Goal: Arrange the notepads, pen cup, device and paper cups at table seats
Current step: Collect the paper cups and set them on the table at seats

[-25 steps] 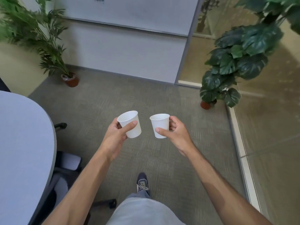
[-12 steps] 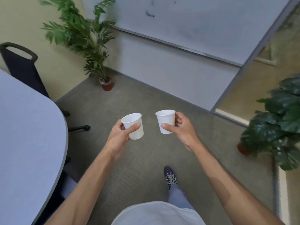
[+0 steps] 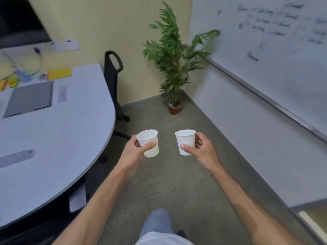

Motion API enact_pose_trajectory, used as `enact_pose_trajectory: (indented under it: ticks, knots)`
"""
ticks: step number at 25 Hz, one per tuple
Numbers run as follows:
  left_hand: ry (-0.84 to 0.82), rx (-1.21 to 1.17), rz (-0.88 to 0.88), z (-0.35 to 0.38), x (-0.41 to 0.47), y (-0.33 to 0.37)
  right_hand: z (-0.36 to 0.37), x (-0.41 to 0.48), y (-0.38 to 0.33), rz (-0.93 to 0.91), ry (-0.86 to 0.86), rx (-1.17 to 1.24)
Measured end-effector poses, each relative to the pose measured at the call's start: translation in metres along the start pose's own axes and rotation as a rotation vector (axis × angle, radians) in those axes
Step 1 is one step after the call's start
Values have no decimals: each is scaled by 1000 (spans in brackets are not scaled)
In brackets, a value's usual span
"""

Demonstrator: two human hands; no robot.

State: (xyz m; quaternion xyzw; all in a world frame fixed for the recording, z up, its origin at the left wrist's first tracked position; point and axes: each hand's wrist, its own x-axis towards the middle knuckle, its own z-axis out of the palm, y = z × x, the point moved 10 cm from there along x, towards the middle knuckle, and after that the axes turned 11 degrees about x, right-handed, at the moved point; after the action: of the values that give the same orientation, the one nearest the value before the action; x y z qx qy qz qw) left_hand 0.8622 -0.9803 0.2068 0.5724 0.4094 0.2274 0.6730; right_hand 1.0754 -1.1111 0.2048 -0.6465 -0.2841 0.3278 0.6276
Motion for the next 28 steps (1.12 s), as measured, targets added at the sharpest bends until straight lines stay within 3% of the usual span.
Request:
enact_pose_trajectory:
  ticks: [9, 18, 28]
  knots:
    - [366, -88, -11, -103, 50, 1, 129, 126, 1, 16, -370, -55]
    - [715, -251, -60, -260, 104, -13, 338, 241, 6, 49, -668, -159]
    - [1069, -426, -54, -386, 66, -38, 569, 224, 23, 10, -1087, -316]
